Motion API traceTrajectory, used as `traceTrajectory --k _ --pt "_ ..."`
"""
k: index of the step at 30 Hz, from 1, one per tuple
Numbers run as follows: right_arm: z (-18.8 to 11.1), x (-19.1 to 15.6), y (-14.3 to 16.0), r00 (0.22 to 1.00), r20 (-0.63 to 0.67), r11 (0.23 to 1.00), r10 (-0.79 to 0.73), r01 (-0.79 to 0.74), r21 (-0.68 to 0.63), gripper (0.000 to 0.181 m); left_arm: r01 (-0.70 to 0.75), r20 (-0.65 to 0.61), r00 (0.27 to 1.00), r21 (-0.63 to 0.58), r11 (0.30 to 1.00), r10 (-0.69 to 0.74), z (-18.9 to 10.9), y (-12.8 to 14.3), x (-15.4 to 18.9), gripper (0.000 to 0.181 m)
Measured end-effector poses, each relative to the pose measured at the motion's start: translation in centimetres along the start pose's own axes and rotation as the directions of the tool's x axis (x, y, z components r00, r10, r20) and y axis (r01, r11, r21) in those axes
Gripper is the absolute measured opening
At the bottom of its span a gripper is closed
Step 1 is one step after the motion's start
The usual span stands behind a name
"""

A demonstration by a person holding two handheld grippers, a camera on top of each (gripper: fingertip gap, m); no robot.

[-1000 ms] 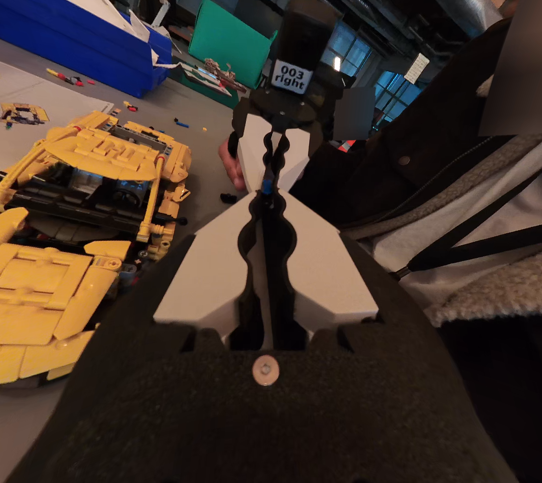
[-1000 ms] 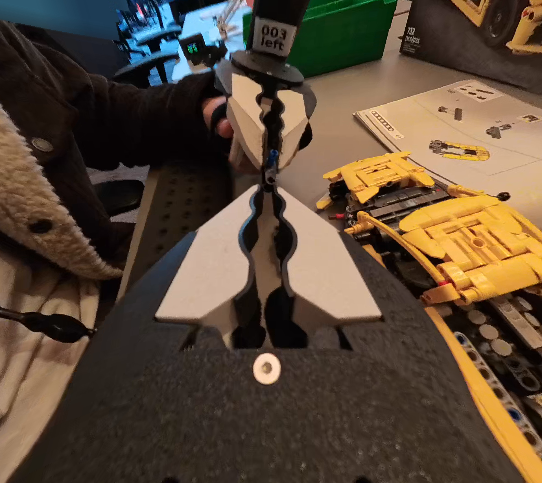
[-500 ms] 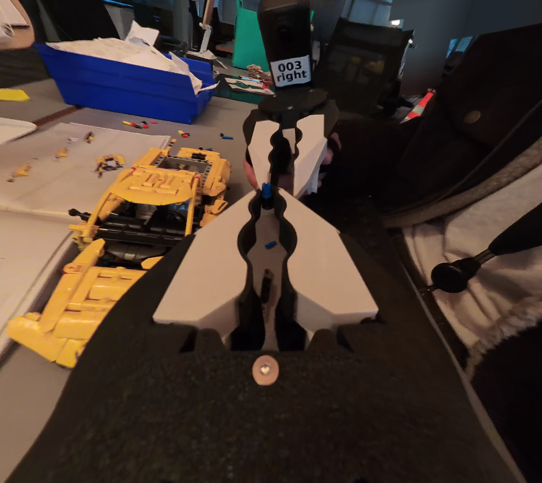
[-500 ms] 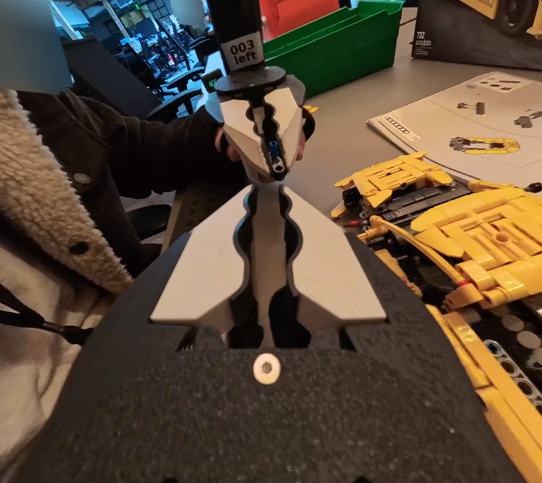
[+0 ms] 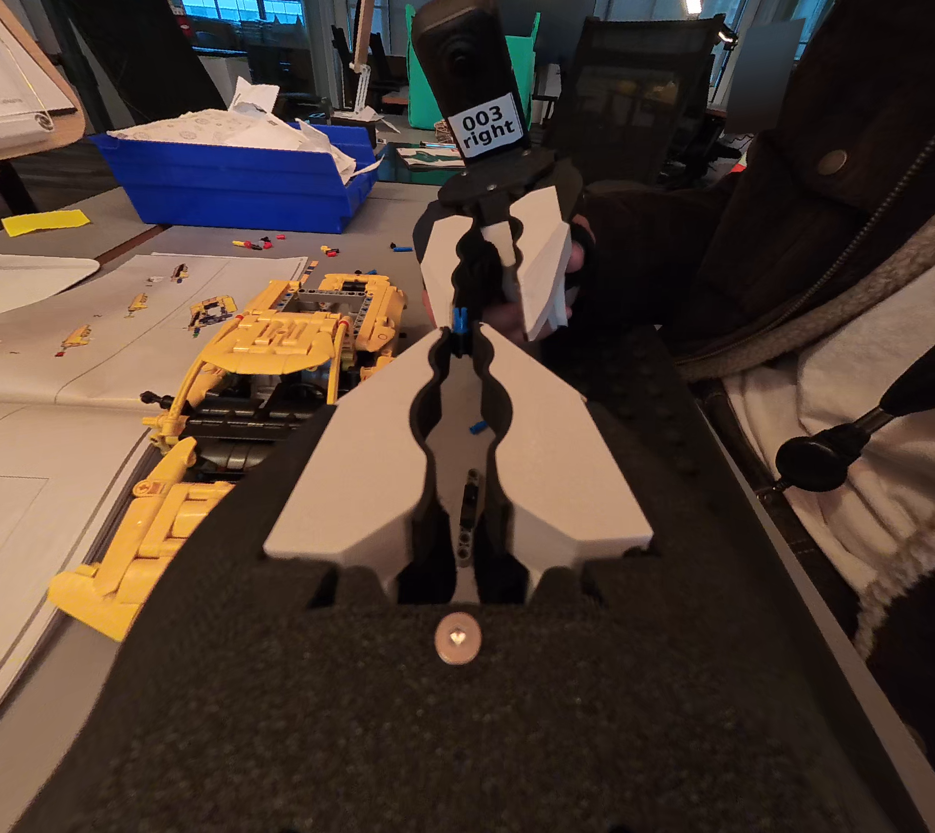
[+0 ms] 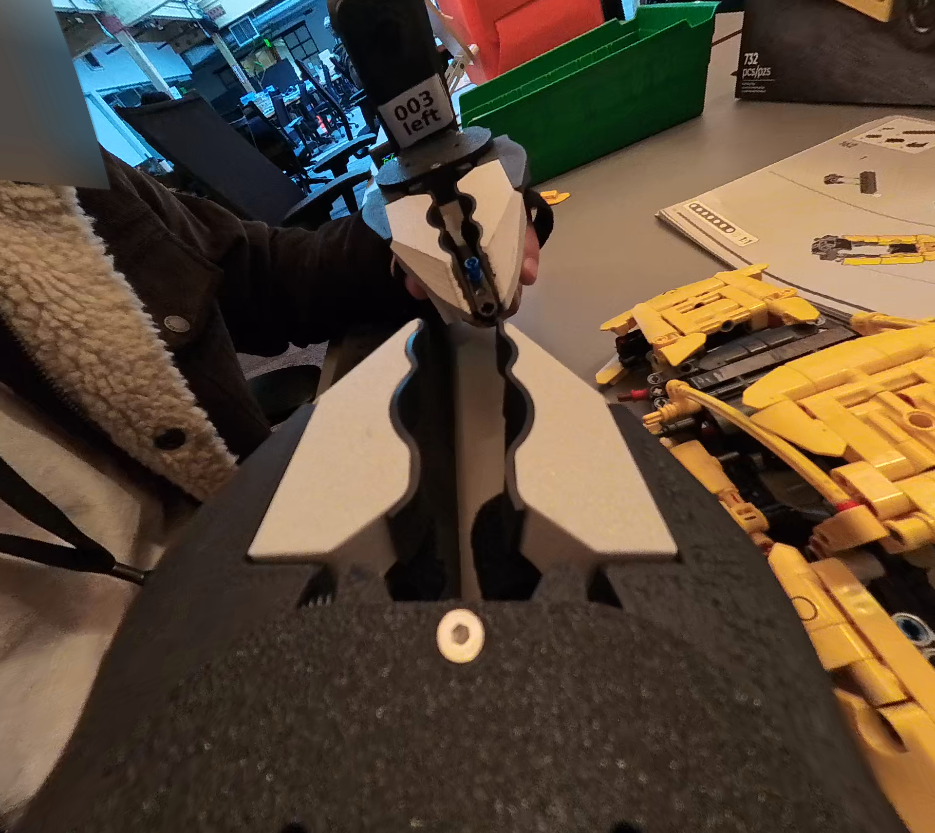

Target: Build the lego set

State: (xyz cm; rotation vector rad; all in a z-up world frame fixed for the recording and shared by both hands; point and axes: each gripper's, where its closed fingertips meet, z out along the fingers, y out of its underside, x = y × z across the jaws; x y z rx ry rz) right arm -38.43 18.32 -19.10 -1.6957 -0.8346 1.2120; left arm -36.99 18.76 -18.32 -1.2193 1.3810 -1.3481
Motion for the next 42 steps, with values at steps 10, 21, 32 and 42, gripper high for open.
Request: traceTrajectory --k 10,21,32,42 --pt "0.0 0.1 0.5 1.000 -0.006 1.000 -0.003 0.003 -0.029 0.028 -0.100 0.031 0.994 -0.060 0.993 0.102 0.3 0.8 0.1 0.008" --pt "-2.5 2.1 1.2 0.981 -0.124 0.984 -0.146 0.131 -0.124 0.015 -0.048 0.032 0.998 -0.140 0.989 0.053 0.7 2.1 -0.1 0.007" --pt "-5.0 4.1 10.6 0.875 -0.320 0.805 -0.362 0.121 -0.581 0.016 0.003 0.019 1.000 -0.124 0.992 -0.001 0.6 2.0 0.0 0.007" --pt "-4.3 5.3 11.0 0.869 -0.309 0.737 -0.387 0.090 -0.670 0.005 0.016 0.017 1.000 -0.144 0.989 -0.013 0.7 2.4 -0.1 0.007"
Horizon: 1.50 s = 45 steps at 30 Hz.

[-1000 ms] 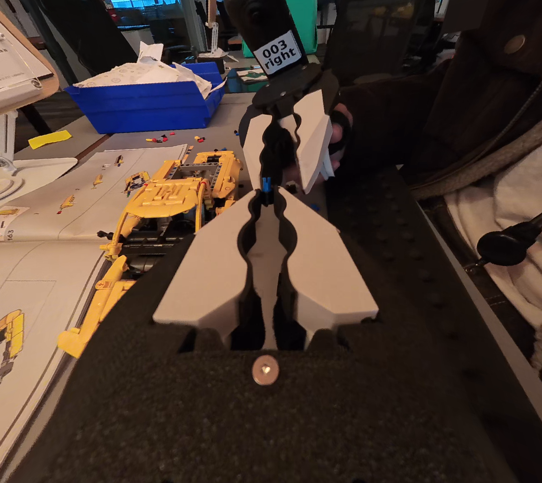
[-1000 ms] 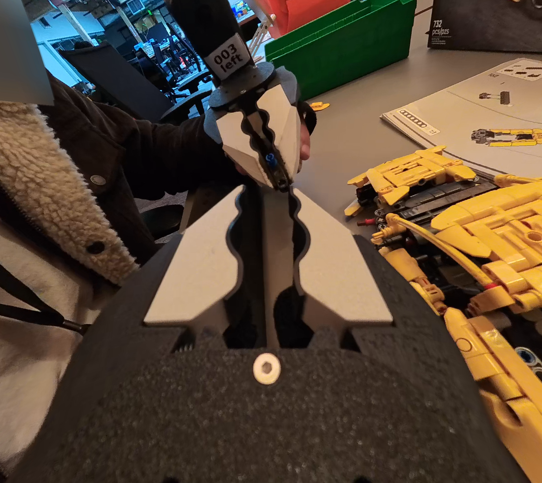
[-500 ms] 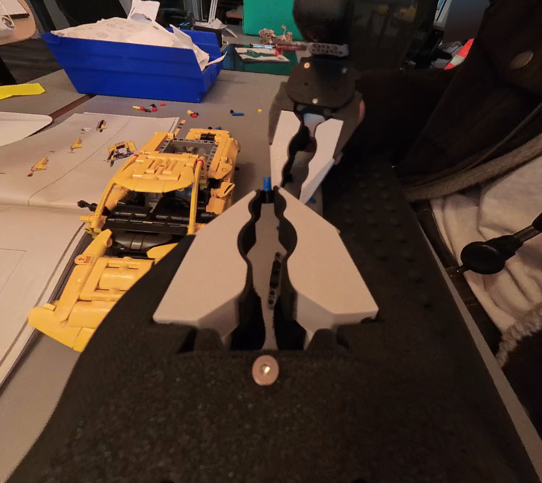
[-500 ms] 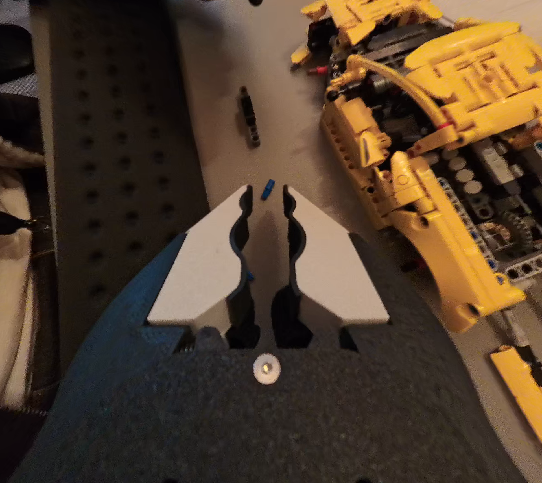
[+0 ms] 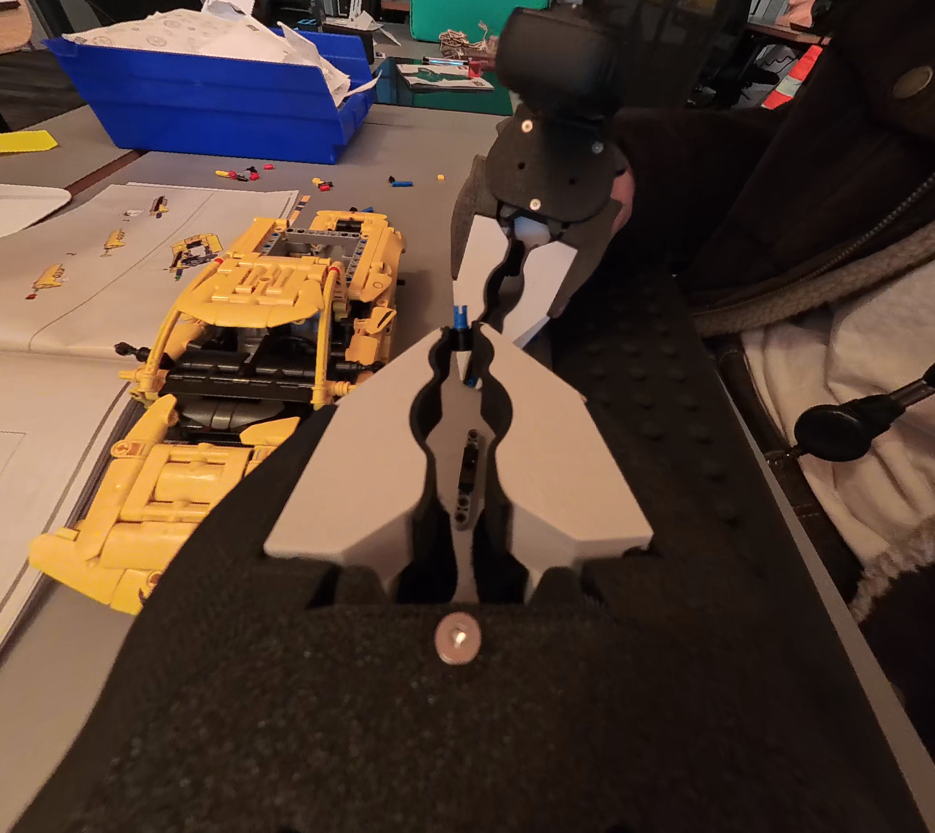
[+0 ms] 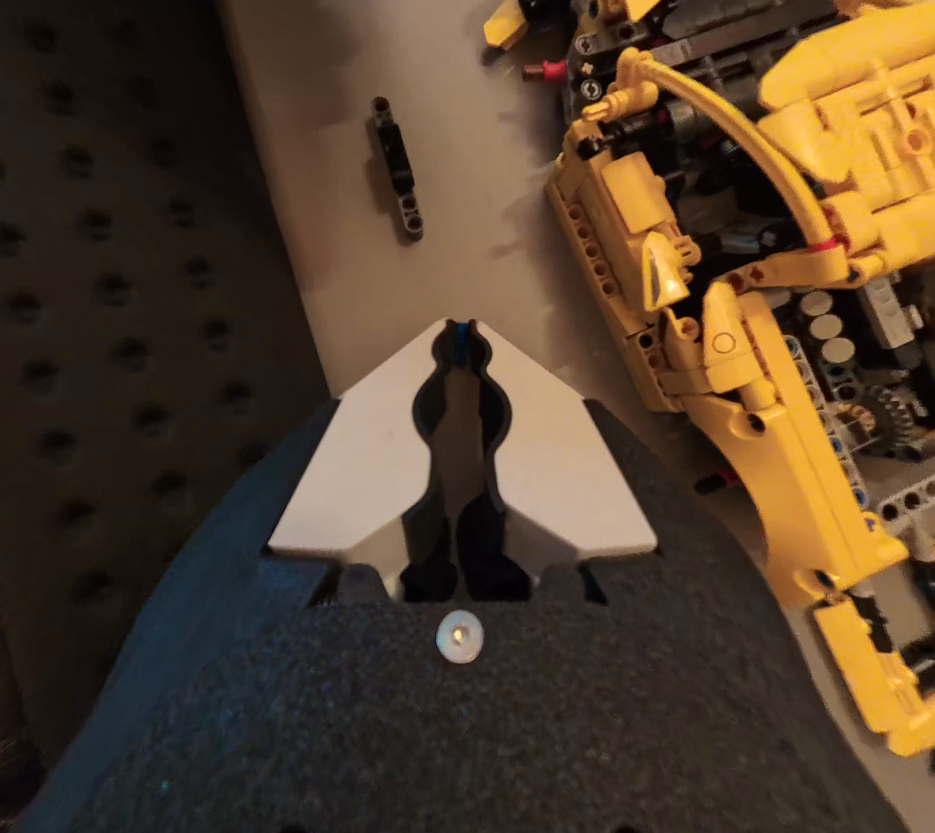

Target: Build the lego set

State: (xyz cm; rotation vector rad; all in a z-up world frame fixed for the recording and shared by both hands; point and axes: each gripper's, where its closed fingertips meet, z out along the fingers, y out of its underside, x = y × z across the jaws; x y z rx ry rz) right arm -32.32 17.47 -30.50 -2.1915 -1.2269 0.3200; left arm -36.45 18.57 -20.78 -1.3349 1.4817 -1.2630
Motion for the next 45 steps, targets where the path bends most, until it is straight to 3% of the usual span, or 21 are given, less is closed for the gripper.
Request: traceTrajectory --k 3,5,7,9,11,13,14,19,22,33,45 --pt "-0.1 0.4 -0.8 0.999 -0.028 0.999 -0.026 0.026 0.022 0.005 -0.014 0.003 1.000 0.007 1.000 0.014 0.0 -0.1 0.0 0.007" --pt "-1.9 1.4 -4.1 0.997 -0.016 0.974 0.081 -0.075 0.214 0.004 -0.014 0.000 1.000 0.045 0.999 0.014 -0.2 -0.7 0.0 0.007" --pt "-5.6 2.0 -9.4 0.974 0.123 0.826 0.191 -0.227 0.516 0.004 0.027 -0.035 0.999 0.119 0.992 -0.023 -0.7 -1.8 0.3 0.007" --pt "-9.2 1.2 -13.6 0.922 0.343 0.584 0.178 -0.380 0.717 0.004 0.106 -0.094 0.992 0.203 0.973 -0.089 -1.3 -3.2 0.6 0.007" --pt "-8.8 1.3 -14.8 0.891 0.410 0.513 0.195 -0.449 0.731 0.004 0.183 -0.153 0.978 0.286 0.941 -0.144 -2.2 -4.7 0.7 0.007" --pt "-9.5 1.1 -16.0 0.839 0.517 0.393 0.168 -0.538 0.746 0.004 0.242 -0.196 0.964 0.343 0.908 -0.183 -3.0 -5.7 0.5 0.007" --pt "-9.3 1.0 -16.3 0.818 0.552 0.374 0.164 -0.569 0.732 0.004 0.258 -0.203 0.960 0.358 0.897 -0.195 -3.3 -5.9 0.4 0.007" --pt "-8.6 0.6 -16.8 0.848 0.505 0.395 0.160 -0.524 0.755 0.004 0.297 -0.225 0.949 0.397 0.868 -0.222 -4.0 -6.5 0.0 0.007" --pt "-8.8 0.9 -17.0 0.841 0.514 0.360 0.166 -0.537 0.763 0.004 0.322 -0.236 0.940 0.391 0.862 -0.245 -3.9 -6.5 -0.1 0.007" --pt "-8.8 0.9 -17.3 0.841 0.518 0.356 0.157 -0.537 0.765 0.004 0.334 -0.212 0.939 0.394 0.856 -0.269 -4.0 -6.3 -0.8 0.007" --pt "-9.1 1.1 -17.9 0.827 0.544 0.301 0.141 -0.559 0.773 0.003 0.398 -0.272 0.913 0.421 0.815 -0.305 -4.4 -6.8 -0.9 0.006"
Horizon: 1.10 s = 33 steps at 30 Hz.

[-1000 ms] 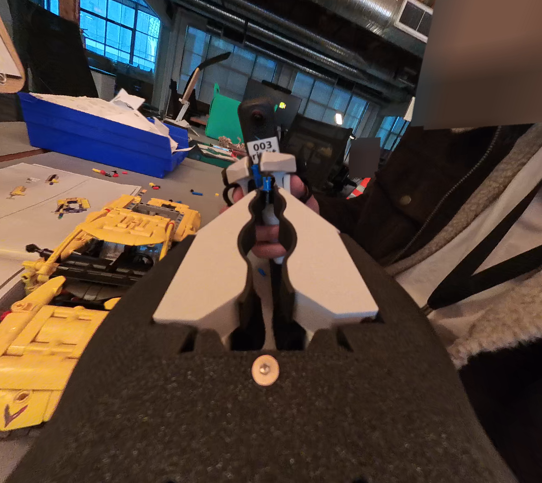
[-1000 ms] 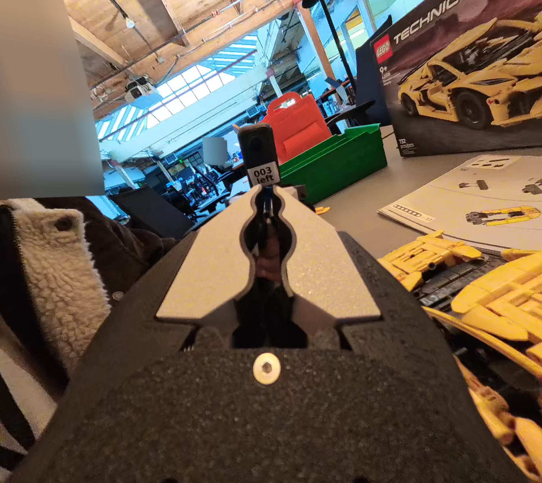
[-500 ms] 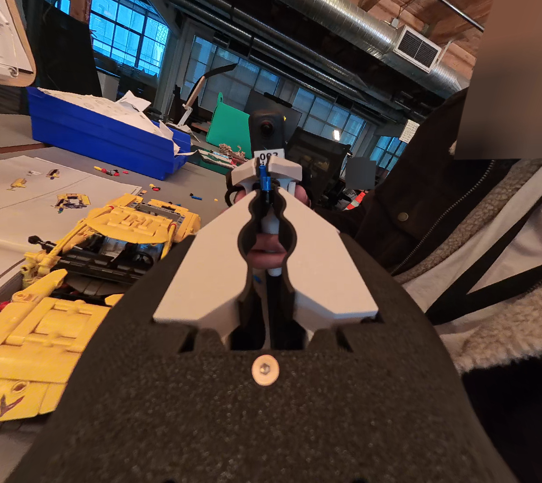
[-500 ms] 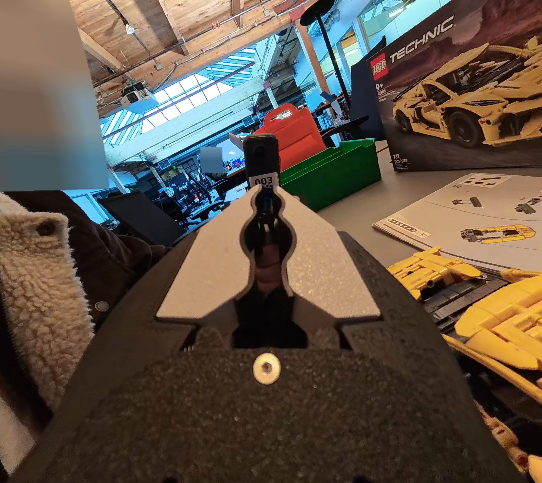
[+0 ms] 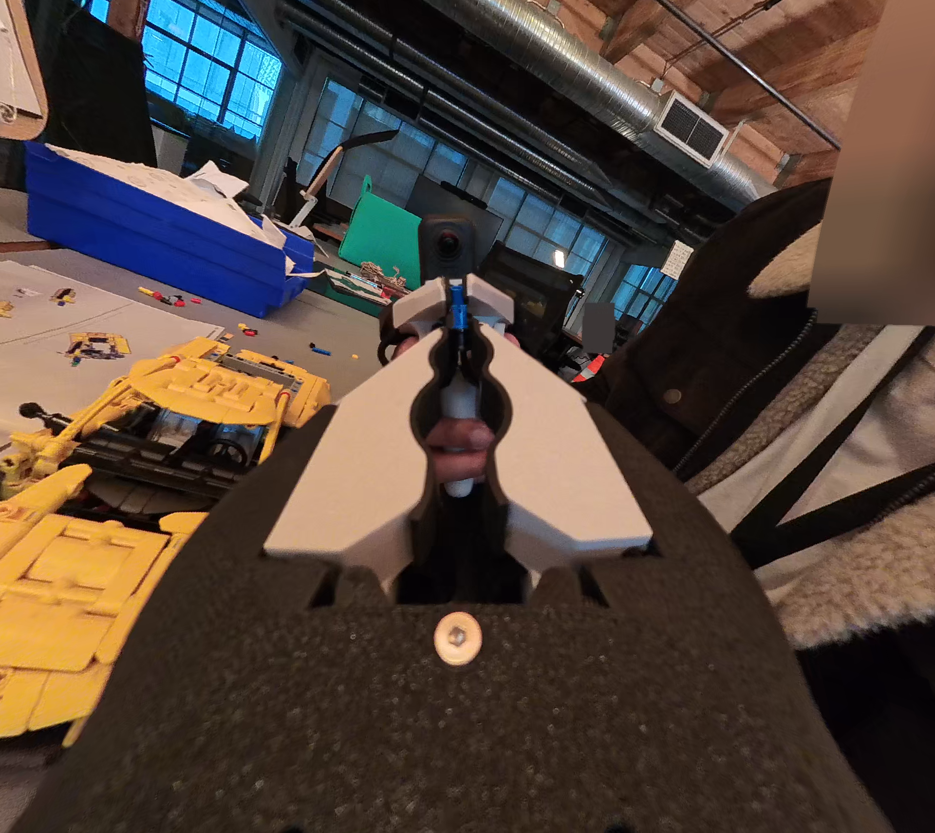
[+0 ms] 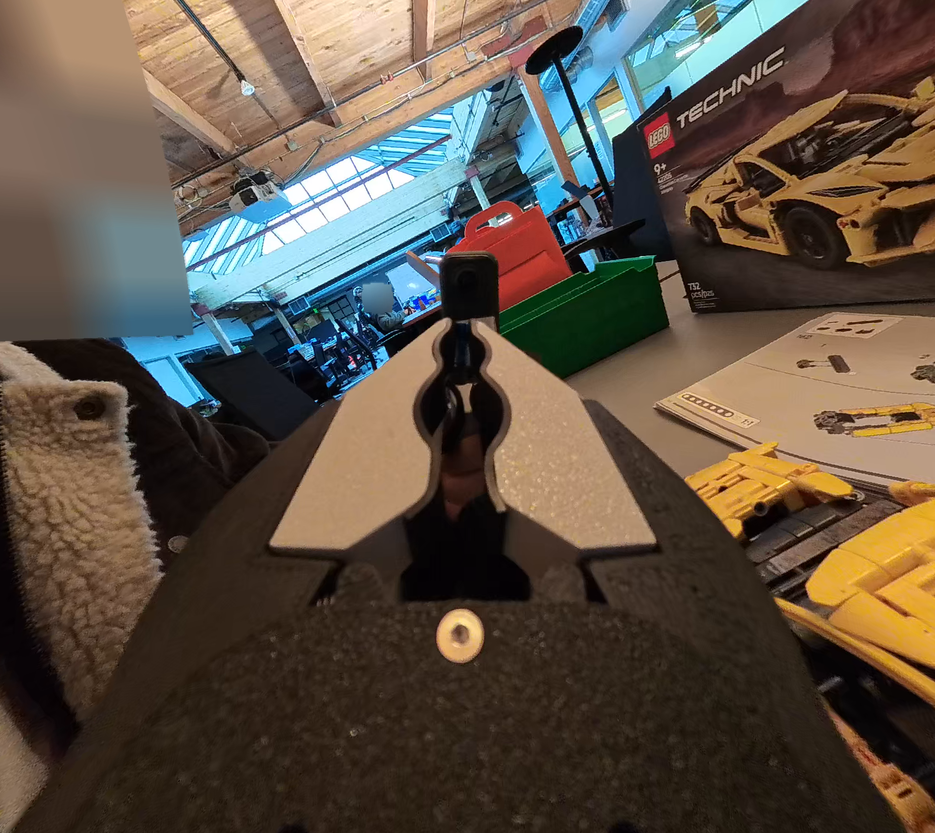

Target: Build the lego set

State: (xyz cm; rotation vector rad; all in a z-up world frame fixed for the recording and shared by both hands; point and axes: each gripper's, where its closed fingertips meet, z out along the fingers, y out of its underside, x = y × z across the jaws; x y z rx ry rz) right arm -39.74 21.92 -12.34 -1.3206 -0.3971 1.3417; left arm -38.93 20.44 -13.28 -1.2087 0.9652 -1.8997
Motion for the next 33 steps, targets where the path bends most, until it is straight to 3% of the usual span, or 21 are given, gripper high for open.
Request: traceTrajectory --k 7,12,27,33 --pt "-0.3 0.0 0.0 1.000 0.006 1.000 0.012 -0.012 0.006 0.004 0.085 -0.046 0.996 0.083 0.993 -0.081 -0.7 -1.4 0.0 0.007" --pt "0.1 -0.3 -0.8 0.999 0.034 0.999 0.033 -0.034 0.035 0.004 0.078 -0.066 0.995 0.003 0.997 -0.077 0.2 0.1 0.6 0.007" --pt "0.6 -0.4 -0.5 0.999 0.034 0.999 0.014 -0.015 0.048 0.004 0.181 -0.126 0.978 0.111 0.977 -0.167 -0.6 -1.7 0.6 0.007" --pt "1.5 -0.9 -0.7 0.998 0.063 0.998 0.023 -0.027 0.063 0.004 0.158 -0.121 0.982 0.086 0.984 -0.147 -0.3 -1.2 0.8 0.006"
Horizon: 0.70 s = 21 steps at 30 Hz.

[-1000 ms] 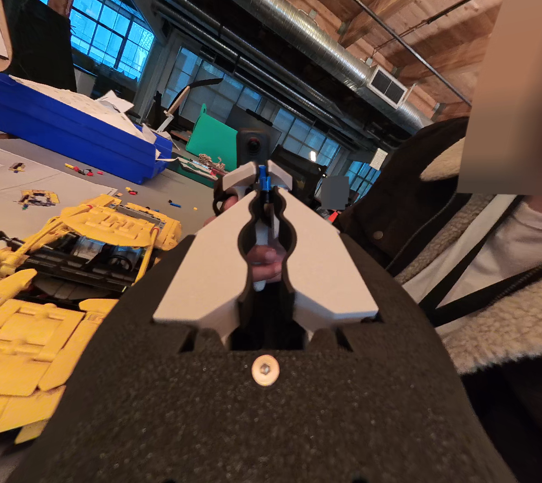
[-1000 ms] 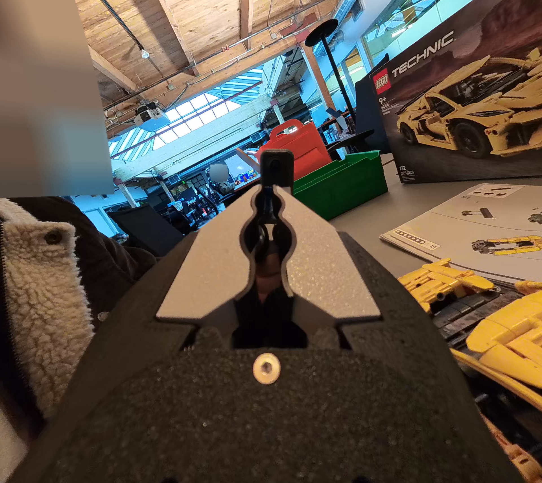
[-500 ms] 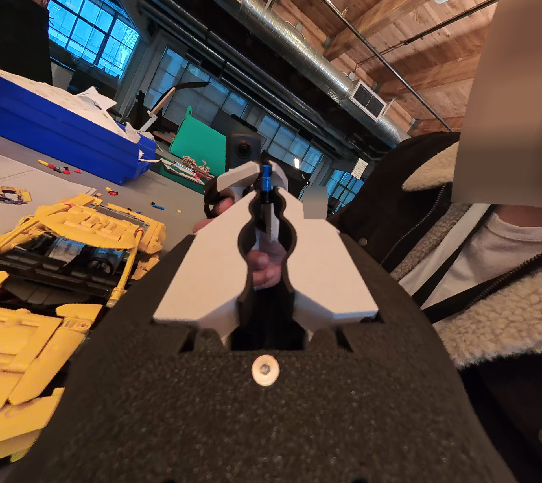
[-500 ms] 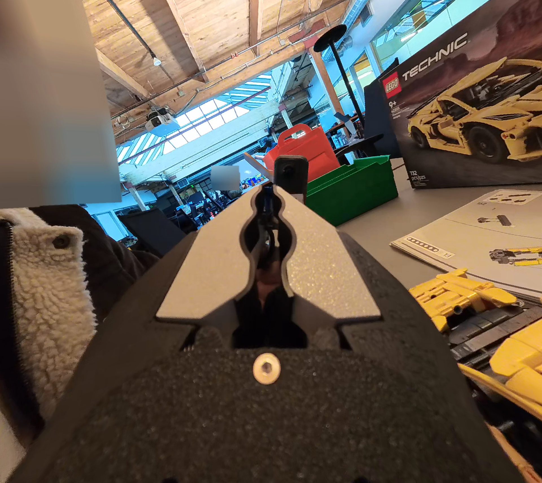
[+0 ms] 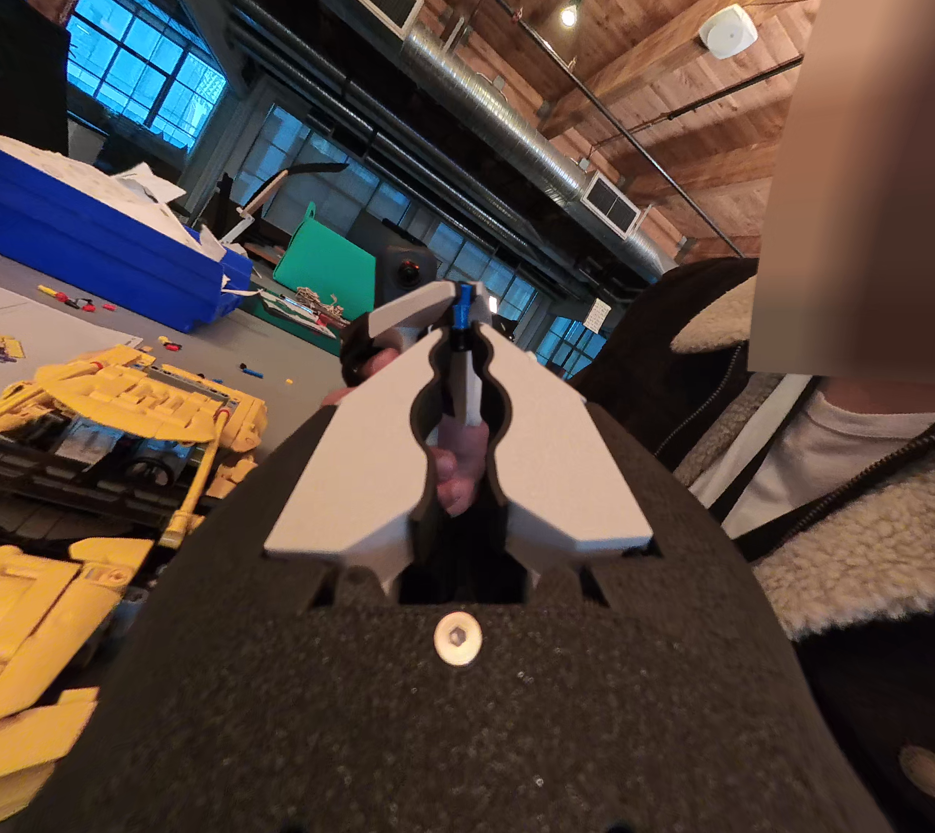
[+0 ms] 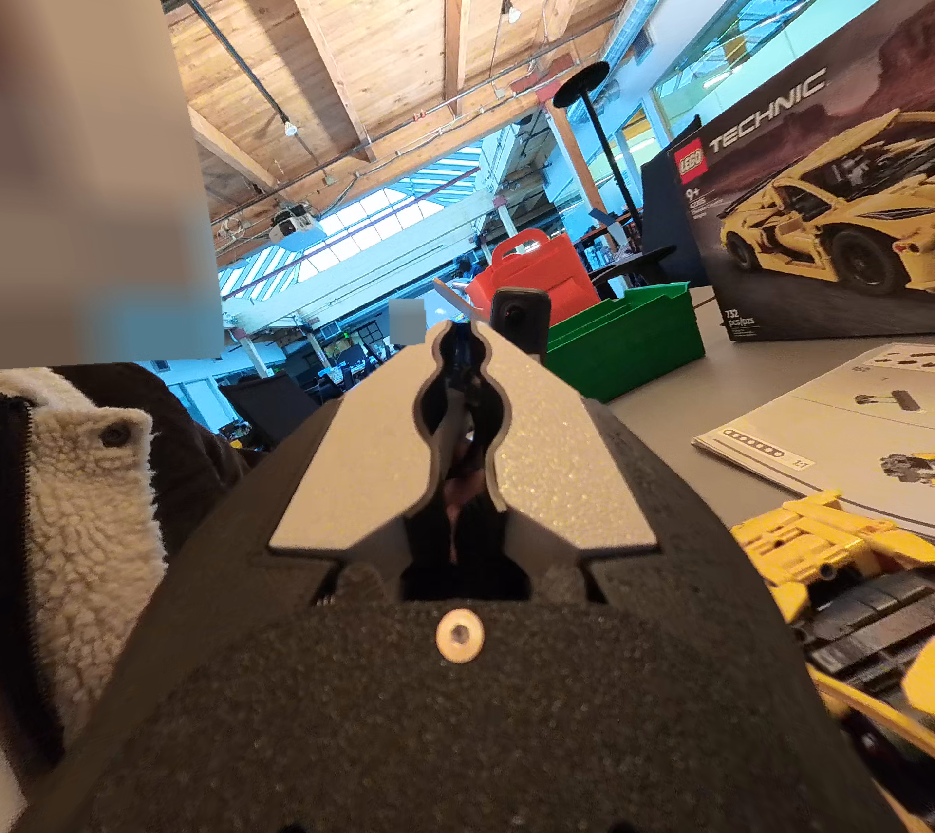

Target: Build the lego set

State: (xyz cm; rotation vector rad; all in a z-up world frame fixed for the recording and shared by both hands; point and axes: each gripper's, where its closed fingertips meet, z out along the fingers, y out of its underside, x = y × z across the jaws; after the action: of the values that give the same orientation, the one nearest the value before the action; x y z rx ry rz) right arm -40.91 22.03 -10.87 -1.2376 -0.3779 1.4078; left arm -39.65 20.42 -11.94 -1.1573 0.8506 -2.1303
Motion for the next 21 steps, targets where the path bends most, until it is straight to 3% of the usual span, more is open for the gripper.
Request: traceTrajectory --k 21 --pt "0.18 -0.61 -0.72 1.000 0.028 0.996 -0.013 0.011 0.092 0.003 0.100 -0.080 0.992 0.100 0.990 -0.092 0.00 -0.99 0.84 0.007"
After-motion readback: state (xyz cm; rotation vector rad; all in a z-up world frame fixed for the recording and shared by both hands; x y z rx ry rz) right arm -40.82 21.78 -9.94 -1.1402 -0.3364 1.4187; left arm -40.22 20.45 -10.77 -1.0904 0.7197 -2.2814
